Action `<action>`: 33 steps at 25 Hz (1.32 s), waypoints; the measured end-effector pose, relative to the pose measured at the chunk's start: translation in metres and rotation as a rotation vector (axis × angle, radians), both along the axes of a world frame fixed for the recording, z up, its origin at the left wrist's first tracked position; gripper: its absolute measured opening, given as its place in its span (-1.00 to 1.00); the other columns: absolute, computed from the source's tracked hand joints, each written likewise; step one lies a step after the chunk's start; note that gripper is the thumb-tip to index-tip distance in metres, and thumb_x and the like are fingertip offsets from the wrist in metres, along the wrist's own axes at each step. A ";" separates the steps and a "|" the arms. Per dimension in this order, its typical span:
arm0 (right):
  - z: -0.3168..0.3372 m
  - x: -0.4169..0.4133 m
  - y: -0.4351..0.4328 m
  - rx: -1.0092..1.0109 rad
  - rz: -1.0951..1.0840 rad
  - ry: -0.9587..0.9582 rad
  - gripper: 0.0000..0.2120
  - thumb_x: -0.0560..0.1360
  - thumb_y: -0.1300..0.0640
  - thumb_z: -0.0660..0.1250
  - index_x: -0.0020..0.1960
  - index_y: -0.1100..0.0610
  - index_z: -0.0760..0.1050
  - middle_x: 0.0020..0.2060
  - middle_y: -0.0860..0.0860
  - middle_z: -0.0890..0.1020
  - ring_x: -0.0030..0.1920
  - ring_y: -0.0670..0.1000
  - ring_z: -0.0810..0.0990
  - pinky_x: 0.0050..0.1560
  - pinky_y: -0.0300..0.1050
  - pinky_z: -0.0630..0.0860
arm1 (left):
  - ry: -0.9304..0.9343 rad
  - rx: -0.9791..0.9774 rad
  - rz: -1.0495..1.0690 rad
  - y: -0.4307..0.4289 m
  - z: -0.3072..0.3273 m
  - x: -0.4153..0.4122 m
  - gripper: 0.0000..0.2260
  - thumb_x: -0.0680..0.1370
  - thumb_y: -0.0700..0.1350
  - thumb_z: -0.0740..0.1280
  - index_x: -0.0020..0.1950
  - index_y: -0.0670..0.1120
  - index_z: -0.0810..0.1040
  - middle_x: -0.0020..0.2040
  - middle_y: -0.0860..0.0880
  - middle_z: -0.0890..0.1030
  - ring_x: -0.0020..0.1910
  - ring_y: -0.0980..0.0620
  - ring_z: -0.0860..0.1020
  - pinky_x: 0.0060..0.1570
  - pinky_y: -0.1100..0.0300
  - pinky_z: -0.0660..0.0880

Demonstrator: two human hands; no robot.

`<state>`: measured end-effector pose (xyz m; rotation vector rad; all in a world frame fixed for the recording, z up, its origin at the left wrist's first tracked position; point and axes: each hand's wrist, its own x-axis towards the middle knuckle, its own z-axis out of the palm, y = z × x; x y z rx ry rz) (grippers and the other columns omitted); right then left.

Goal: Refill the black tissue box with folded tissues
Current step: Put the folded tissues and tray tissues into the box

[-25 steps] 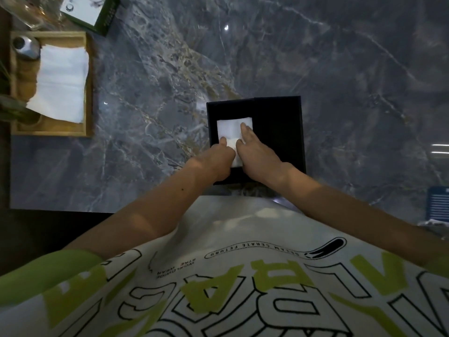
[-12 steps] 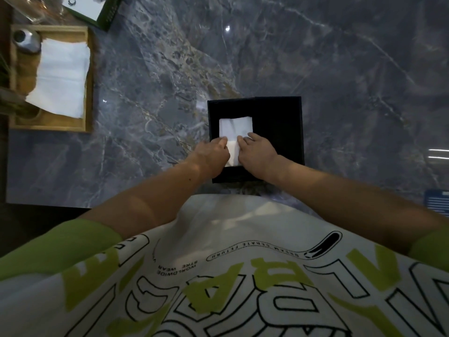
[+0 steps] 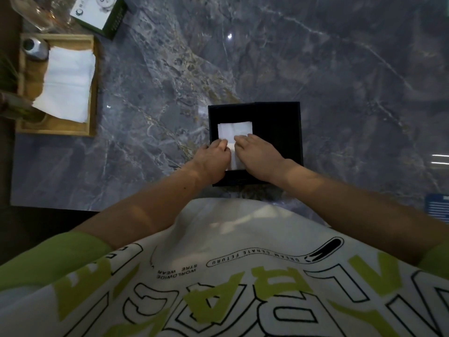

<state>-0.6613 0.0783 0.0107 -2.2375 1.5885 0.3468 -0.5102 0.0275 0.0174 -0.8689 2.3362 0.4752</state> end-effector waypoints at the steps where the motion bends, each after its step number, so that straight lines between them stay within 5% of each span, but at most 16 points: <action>1: 0.000 -0.003 0.002 -0.017 -0.019 -0.029 -0.60 0.58 0.28 0.15 0.40 0.34 0.34 0.47 0.28 0.29 0.48 0.20 0.28 0.54 0.02 0.04 | 0.032 -0.002 0.013 0.001 0.000 0.002 -0.47 0.53 -0.21 0.25 0.49 -0.23 0.24 0.56 -0.23 0.11 0.55 -0.16 0.08 0.42 -0.11 0.24; 8: 0.001 -0.017 0.015 -0.073 -0.161 -0.154 -0.43 0.55 0.29 0.19 0.52 0.37 0.13 0.54 0.30 0.12 0.57 0.24 0.06 0.57 0.08 0.05 | 0.297 -0.053 0.133 0.016 -0.004 0.023 -0.42 0.58 -0.18 0.20 0.56 -0.22 0.07 0.59 -0.22 0.02 0.57 -0.18 0.02 0.48 -0.11 0.19; 20: 0.010 0.000 -0.016 -0.146 -0.195 -0.265 -0.41 0.59 0.09 0.21 0.55 0.24 0.15 0.49 0.27 0.26 0.52 0.25 0.20 0.51 0.09 0.16 | 0.367 -0.197 0.506 0.017 0.005 0.059 -0.42 0.63 0.12 0.10 0.57 -0.09 0.07 0.57 -0.24 0.07 0.53 -0.26 0.11 0.47 -0.16 0.13; 25: 0.022 0.043 -0.058 -0.217 -0.117 -0.232 -0.41 0.58 0.04 0.21 0.53 0.25 0.19 0.43 0.29 0.35 0.42 0.28 0.34 0.44 0.16 0.28 | 0.431 -0.227 0.563 -0.020 0.012 0.096 -0.43 0.62 0.13 0.10 0.57 -0.06 0.06 0.56 -0.20 0.13 0.52 -0.21 0.16 0.48 -0.11 0.14; 33: 0.035 0.158 -0.143 -0.199 -0.117 -0.267 -0.35 0.58 0.01 0.24 0.55 0.24 0.11 0.47 0.31 0.27 0.44 0.31 0.30 0.41 0.19 0.31 | 0.500 -0.311 0.742 -0.097 0.020 0.200 -0.45 0.61 0.11 0.14 0.54 -0.09 0.16 0.52 -0.20 0.22 0.46 -0.22 0.26 0.41 -0.09 0.22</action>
